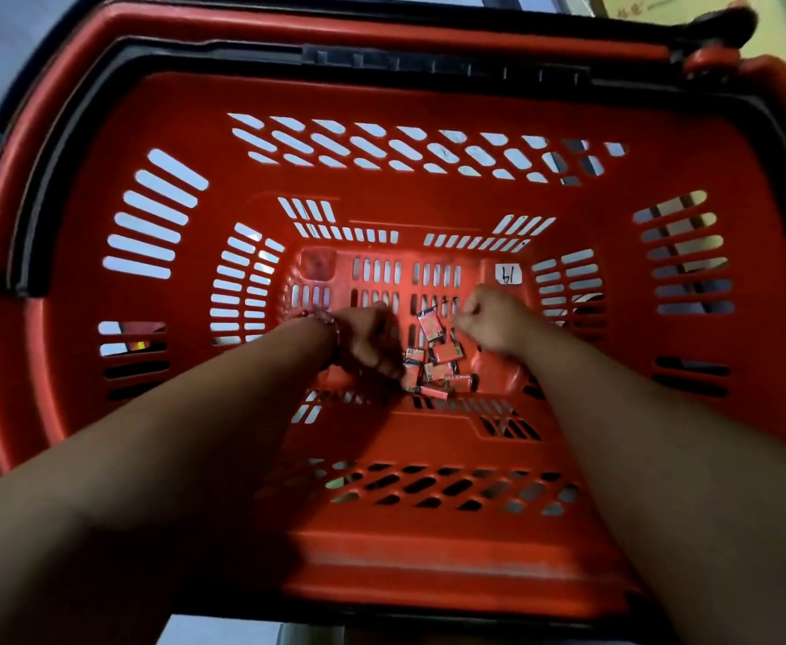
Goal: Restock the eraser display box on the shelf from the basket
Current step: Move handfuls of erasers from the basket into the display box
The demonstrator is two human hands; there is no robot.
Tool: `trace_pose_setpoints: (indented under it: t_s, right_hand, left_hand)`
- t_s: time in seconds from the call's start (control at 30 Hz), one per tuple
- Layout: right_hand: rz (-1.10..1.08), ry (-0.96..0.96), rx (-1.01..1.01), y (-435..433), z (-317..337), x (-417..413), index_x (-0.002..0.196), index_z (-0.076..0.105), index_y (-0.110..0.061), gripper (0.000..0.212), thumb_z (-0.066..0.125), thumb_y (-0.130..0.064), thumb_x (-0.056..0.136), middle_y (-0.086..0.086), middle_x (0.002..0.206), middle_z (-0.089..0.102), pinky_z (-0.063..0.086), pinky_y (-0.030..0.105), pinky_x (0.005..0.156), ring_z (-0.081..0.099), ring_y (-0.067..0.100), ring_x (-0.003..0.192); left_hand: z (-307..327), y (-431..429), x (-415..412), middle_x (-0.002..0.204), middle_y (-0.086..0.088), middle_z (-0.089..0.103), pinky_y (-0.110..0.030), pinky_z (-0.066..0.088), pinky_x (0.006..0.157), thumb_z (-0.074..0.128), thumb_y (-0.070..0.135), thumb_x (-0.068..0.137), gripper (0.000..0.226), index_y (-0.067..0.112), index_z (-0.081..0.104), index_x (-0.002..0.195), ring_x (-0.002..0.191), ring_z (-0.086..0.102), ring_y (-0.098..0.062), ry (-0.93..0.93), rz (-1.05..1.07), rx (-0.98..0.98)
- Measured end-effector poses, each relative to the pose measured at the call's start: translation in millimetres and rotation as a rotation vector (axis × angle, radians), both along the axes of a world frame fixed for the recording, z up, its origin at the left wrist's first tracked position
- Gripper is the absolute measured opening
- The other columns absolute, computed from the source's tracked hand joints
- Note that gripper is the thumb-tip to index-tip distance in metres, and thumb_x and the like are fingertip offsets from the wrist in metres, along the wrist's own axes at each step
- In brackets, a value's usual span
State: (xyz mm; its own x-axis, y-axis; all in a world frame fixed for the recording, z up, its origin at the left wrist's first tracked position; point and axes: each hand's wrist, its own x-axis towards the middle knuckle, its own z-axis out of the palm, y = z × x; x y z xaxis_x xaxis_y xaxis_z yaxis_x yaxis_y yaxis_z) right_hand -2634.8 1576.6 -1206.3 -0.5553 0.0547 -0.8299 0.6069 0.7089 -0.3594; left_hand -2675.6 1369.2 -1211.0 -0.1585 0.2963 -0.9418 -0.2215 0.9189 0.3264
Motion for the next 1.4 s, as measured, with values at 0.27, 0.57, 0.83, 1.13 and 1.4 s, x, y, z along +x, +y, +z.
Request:
trace_pose_setpoints:
  t_s: [0.27,0.57,0.83,1.13,1.4]
  right_hand:
    - [0.455,-0.142,0.126,-26,7,23,0.131,0.051,-0.033,0.062,0.085,-0.034,0.078,0.005,0.13,0.064,0.052,0.046,0.1,0.061,0.03,0.119]
    - [0.713,-0.234,0.2,-27,18,23,0.144,0.051,-0.03,0.072,0.084,-0.033,0.08,0.005,0.146,0.05,0.046,0.048,0.11,0.049,0.033,0.135]
    - [0.705,-0.258,0.201,-32,24,21,0.149,0.047,-0.029,0.076,0.083,-0.03,0.082,0.007,0.147,0.052,0.045,0.048,0.111,0.049,0.033,0.136]
    - [0.528,-0.342,0.027,-29,23,31,0.157,0.034,-0.035,0.083,0.074,-0.008,0.089,0.012,0.162,0.034,0.05,0.024,0.068,0.061,0.022,0.101]
    - [0.357,-0.561,-0.108,-24,13,37,0.158,0.028,-0.043,0.085,0.061,-0.002,0.09,0.018,0.126,0.058,0.049,0.027,0.052,0.051,0.013,0.057]
  left_hand:
    - [-3,22,24,0.145,-0.008,0.058,-0.022,0.051,0.069,0.062,0.047,0.097,0.065,0.023,0.04,0.153,0.093,0.062,-0.017,0.197,-0.116,-0.047]
    - [-10,14,27,0.116,0.003,0.07,-0.028,0.057,0.086,0.074,0.047,0.086,0.03,0.03,0.069,0.11,0.099,0.066,-0.015,0.141,-0.27,-0.046]
    - [-16,21,36,0.13,-0.011,0.064,-0.026,0.051,0.075,0.062,0.028,0.099,0.042,0.014,0.056,0.137,0.111,0.065,-0.028,0.141,0.048,-0.094]
    - [24,21,30,0.085,0.007,0.068,-0.018,0.041,0.056,0.05,0.039,0.104,0.026,0.021,0.068,0.104,0.069,0.06,-0.007,0.212,-0.128,-0.094]
    - [56,3,23,0.141,-0.006,0.055,-0.022,0.047,0.065,0.043,0.014,0.107,0.032,0.005,0.054,0.137,0.081,0.056,-0.019,0.072,-0.459,-0.265]
